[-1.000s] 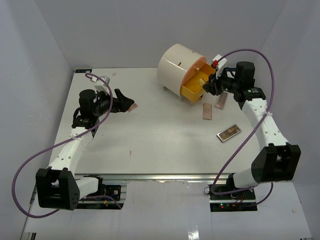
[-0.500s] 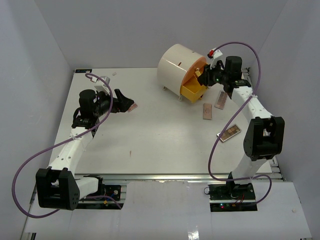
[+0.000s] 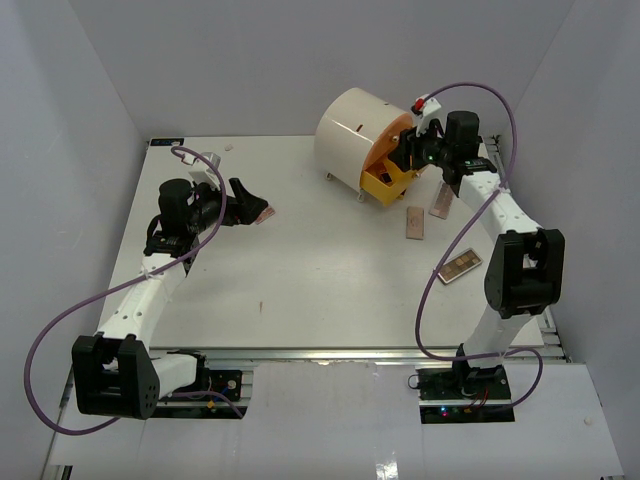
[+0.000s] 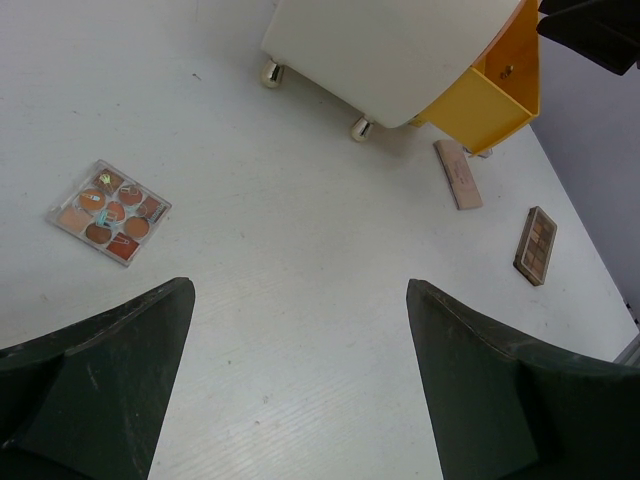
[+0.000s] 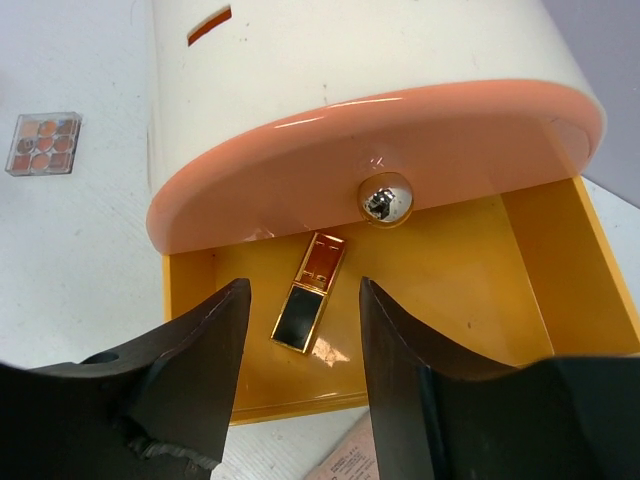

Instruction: Organize the makeup

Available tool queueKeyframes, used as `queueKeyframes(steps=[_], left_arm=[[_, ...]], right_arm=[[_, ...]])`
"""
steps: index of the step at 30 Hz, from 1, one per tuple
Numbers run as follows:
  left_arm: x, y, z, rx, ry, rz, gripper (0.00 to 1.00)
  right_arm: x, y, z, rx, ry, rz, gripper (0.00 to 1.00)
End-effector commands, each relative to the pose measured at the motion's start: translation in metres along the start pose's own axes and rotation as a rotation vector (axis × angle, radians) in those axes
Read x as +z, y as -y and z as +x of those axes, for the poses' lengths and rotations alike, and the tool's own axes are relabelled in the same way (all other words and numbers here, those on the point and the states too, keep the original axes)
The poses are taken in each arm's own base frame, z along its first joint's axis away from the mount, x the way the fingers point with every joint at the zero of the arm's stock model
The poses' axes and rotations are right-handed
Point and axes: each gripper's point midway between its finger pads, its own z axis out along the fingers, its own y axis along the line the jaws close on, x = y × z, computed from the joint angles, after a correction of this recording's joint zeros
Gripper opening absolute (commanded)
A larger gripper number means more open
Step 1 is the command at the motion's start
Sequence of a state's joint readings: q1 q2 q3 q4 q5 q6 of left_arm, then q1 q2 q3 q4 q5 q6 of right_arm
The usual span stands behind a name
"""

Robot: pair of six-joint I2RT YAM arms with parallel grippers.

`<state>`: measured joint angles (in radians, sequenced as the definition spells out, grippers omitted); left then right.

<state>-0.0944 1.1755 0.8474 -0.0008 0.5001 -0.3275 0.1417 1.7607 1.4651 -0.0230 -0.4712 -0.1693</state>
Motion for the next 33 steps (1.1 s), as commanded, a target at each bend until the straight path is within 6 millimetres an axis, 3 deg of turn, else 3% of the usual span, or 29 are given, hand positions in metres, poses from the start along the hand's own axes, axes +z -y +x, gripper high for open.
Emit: queueKeyframes(steps=[1,2,5,8,13,16,22,27,33], left_arm=[[-0.002,0.001,-0.005,0.017,0.004,-0.008,0.98],[-0.003,0.001,-0.005,0.019,0.006,-0.008,0.98],[-0.003,0.002,-0.006,0.022,0.009,-0.006,0.98],[-0.004,0.003,-0.006,0.018,0.007,0.001,0.98],[-0.004,0.005,-0.007,0.016,0.009,0.007,0.98],[-0.004,0.005,-0.007,0.016,0.01,0.006,0.98],[-0.003,0.002,-0.005,0.014,0.005,-0.002,0.98],[-0.002,0.001,-0.003,0.012,-0.001,-0.006,0.98],[-0.001,0.0,-0.002,0.011,-0.006,-0.008,0.98]], right_arm=[[-0.014,-0.012,-0.042,-0.085,0.105,-0.036,0.55],[-0.025,-0.021,-0.051,-0.122,0.13,-0.058,0.55],[-0.048,-0.036,-0.039,-0.149,0.133,-0.063,0.56],[-0.077,-0.038,-0.037,-0.155,0.165,-0.009,0.56],[-0.113,-0.025,0.006,-0.001,0.15,0.117,0.55],[-0.122,-0.012,0.028,0.114,0.139,0.209,0.54],[-0.114,0.013,0.086,0.424,0.058,0.395,0.52],[-0.091,0.016,0.121,0.559,-0.02,0.385,0.52],[-0.062,0.029,0.143,0.634,-0.047,0.38,0.52]])
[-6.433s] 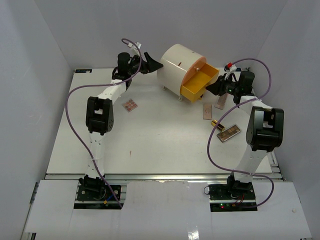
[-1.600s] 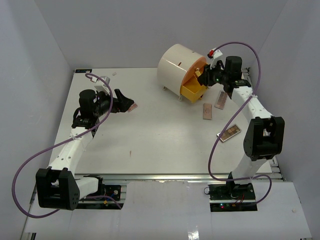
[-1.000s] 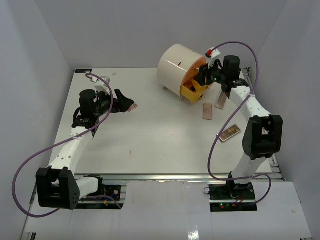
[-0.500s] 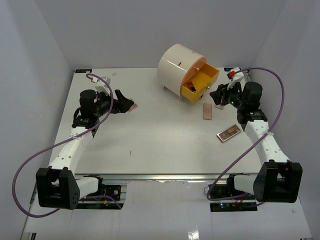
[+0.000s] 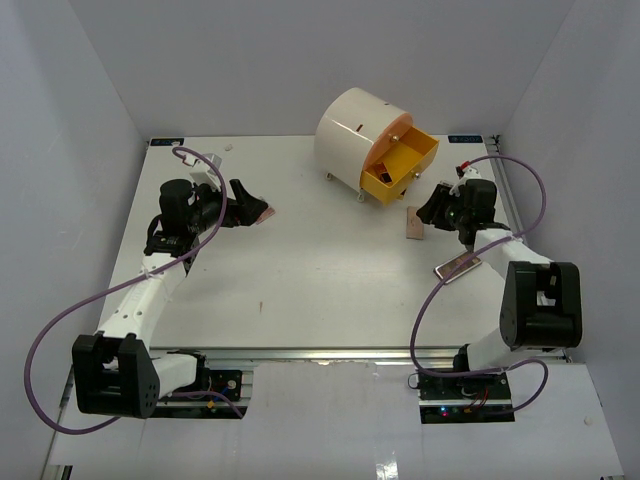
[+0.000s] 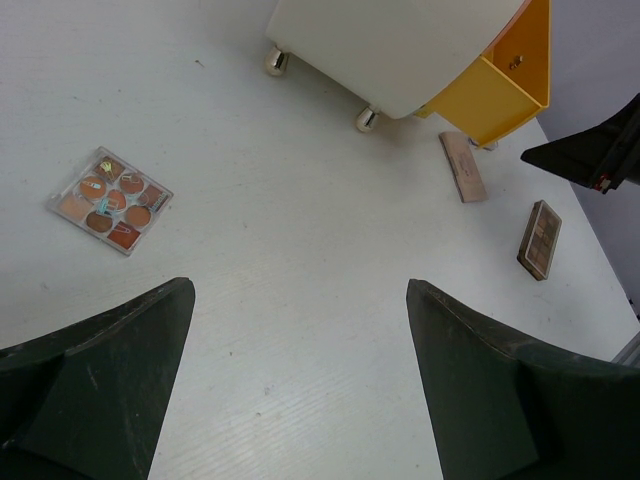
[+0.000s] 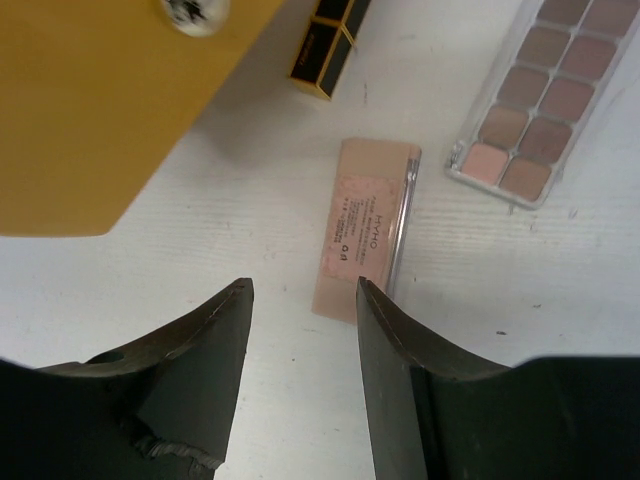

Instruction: Organize the makeup

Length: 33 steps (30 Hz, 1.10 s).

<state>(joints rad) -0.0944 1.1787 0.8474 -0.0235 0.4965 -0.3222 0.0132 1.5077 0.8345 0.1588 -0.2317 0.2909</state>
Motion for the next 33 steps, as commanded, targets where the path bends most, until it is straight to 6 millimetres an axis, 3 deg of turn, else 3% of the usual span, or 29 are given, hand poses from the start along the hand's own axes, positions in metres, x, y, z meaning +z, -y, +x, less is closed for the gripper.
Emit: queueKeyframes(steps=[1,5,14,22,33], left_arm=[[0.0,0.002,-0.007,0.018,0.014,0.001,0.98],[0.001,0.0,-0.005,0.015,0.007,-0.004,0.98],[0.004,-0.004,-0.002,0.011,-0.008,-0.013,0.98],[0.008,-0.008,0.003,0.004,-0.027,-0.017,0.98],[0.012,-0.012,0.008,-0.006,-0.046,-0.023,0.98]], right_arm=[[0.023,-0.002,-0.025,0.073,0.075,-0.018,0.52],[0.051,-0.003,-0.027,0.143,0.06,-0.05,0.52],[0.094,-0.002,-0.03,0.261,0.068,-0.104,0.53],[0.12,-0.001,-0.045,0.3,0.12,-0.137,0.57],[0.146,0.011,-0.036,0.328,0.103,-0.109,0.6]])
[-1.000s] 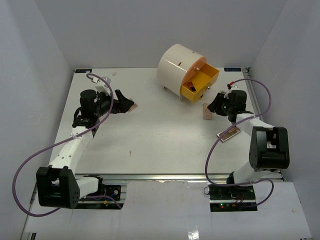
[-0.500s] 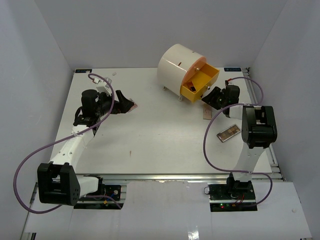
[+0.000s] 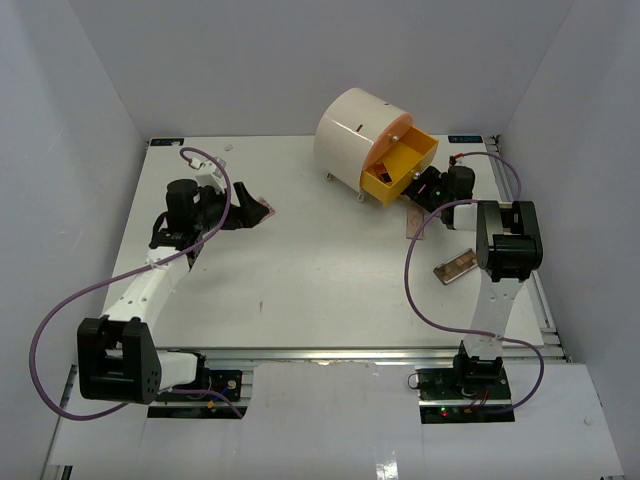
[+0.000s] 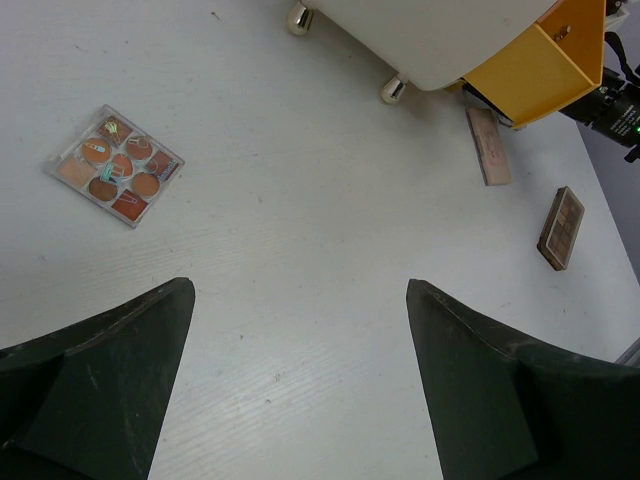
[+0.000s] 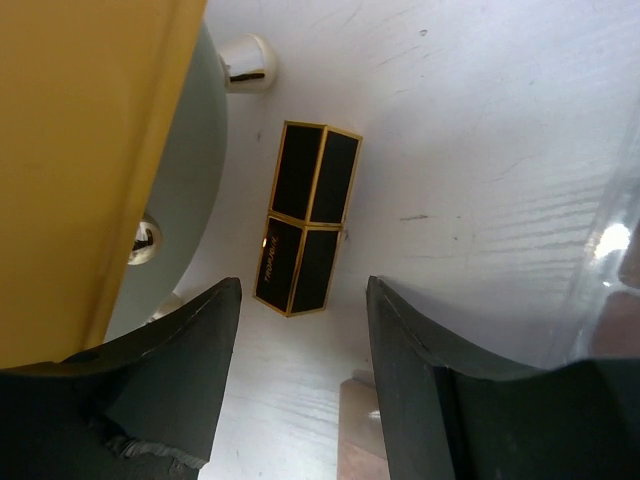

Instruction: Organize the makeup

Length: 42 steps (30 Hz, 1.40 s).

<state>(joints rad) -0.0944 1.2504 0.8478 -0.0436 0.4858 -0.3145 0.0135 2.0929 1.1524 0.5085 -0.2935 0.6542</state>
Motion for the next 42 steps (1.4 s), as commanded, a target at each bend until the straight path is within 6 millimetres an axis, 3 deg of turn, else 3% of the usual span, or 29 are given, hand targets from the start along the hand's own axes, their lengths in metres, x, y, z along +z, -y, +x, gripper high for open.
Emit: queueKeyframes(steps=[1,16,30,35,42], left_arm=[[-0.001,0.005,-0.013,0.028,0.025,0.011,0.98],[0.001,0.003,-0.012,0.026,0.019,0.007,0.98],[0.001,0.002,-0.01,0.025,0.012,0.001,0.98],[0.001,0.001,-0.01,0.025,0.013,-0.001,0.98],[0.0,0.001,-0.012,0.029,0.016,-0.005,0.98]], right_arm=[[0.011,-0.01,-0.019,-0.012,0.06,-0.024,0.6],[0.025,-0.006,0.001,0.005,0.026,-0.008,0.54],[0.033,0.018,0.01,-0.024,-0.007,0.129,0.46],[0.032,0.022,0.011,-0.046,-0.012,0.149,0.43],[0.015,0.024,0.008,-0.082,-0.002,0.169,0.38]])
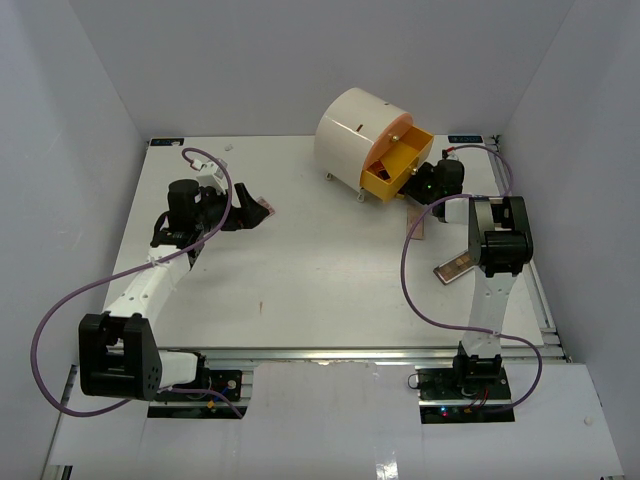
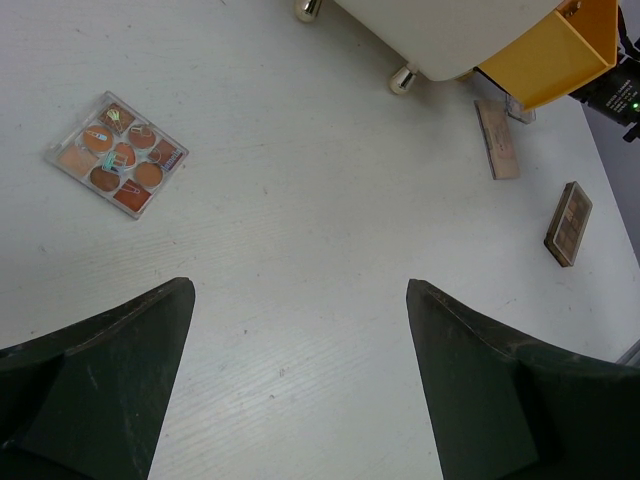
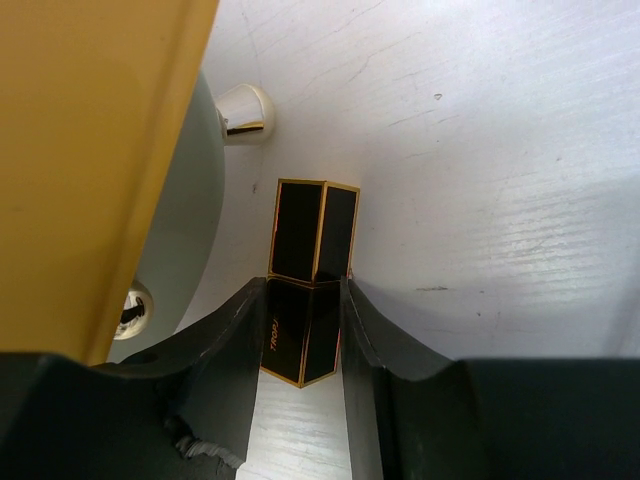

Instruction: Organize the makeup

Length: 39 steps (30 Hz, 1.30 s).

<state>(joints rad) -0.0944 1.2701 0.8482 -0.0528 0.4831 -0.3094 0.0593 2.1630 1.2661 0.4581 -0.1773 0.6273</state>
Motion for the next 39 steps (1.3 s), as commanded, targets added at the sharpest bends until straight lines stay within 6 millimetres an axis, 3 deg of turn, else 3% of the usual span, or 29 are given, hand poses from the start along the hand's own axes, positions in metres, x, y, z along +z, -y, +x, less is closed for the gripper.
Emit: queueKeyframes(steps=[1,16,29,33,39], left_arm=[[-0.004,0.006,-0.018,0.037,0.04,0.006,0.98],[-0.008,0.013,-0.022,0.04,0.054,0.024,0.98],[-0.011,0.017,-0.026,0.048,0.064,0.037,0.98],[-0.011,0.017,-0.026,0.046,0.064,0.039,0.98],[-0.013,0.019,-0.028,0.051,0.072,0.043,0.98]], right_arm=[[-0.014,0.023,0.012,-0.044,-0.033,0.097,0.38],[-0.068,0.051,-0.001,-0.101,-0.031,0.145,0.38],[-0.061,0.048,-0.008,-0.141,-0.067,0.149,0.53],[-0.058,0.052,-0.007,-0.14,-0.081,0.165,0.5],[-0.061,0.053,-0.007,-0.151,-0.099,0.185,0.37]])
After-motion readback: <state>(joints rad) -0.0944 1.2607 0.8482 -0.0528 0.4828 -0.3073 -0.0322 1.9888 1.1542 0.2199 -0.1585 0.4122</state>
